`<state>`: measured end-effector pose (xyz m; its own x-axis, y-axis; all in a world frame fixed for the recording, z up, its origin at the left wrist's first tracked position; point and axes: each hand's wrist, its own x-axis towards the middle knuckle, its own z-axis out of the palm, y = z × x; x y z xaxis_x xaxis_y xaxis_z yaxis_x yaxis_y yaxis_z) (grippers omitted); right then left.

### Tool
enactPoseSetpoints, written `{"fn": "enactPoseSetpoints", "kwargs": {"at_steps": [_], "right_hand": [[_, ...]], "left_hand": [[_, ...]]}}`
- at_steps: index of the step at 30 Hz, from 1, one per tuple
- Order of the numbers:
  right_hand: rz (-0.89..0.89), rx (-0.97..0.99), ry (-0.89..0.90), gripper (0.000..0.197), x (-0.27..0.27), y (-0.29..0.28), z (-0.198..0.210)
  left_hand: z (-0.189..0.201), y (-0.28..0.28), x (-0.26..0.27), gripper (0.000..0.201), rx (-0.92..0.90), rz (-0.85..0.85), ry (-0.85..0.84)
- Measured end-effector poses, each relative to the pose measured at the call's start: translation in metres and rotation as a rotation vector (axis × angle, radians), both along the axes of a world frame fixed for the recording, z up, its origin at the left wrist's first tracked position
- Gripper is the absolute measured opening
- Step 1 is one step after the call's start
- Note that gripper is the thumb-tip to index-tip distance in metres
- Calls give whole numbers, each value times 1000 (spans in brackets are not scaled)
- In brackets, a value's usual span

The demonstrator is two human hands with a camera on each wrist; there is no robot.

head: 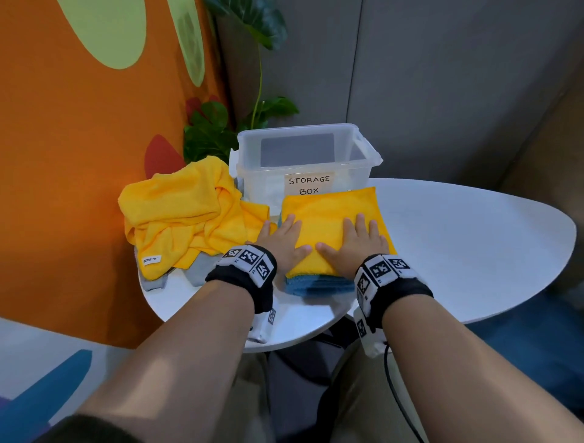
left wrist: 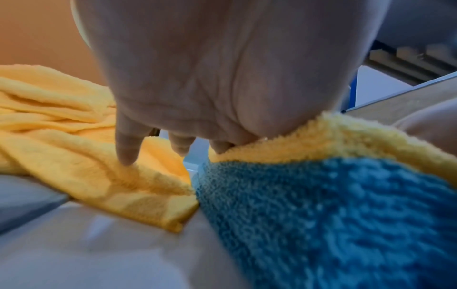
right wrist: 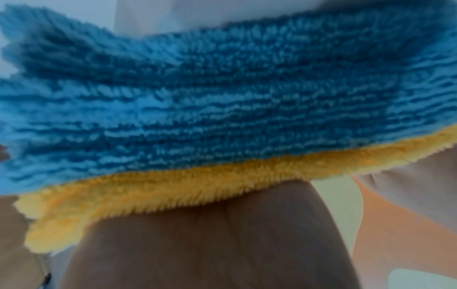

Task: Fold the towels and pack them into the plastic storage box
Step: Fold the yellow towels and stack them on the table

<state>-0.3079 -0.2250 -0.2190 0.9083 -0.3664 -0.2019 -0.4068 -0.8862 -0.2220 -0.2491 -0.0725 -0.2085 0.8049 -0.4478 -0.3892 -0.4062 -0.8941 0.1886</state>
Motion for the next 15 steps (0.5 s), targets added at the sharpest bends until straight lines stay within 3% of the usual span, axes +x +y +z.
{"fn": "enactPoseSetpoints", "kwargs": {"at_steps": [6,11,15], "right_hand": [[0,-6,18,96,2,0,2],[3,-6,31,94,3,1,5],[-2,-14,49,92,3,2,13]], "left_hand": [[9,0,-5,68,30,-68,-58],[-3,3,6,73,-17,7,-24],[5,12,6,68,-50,19,-100]]}}
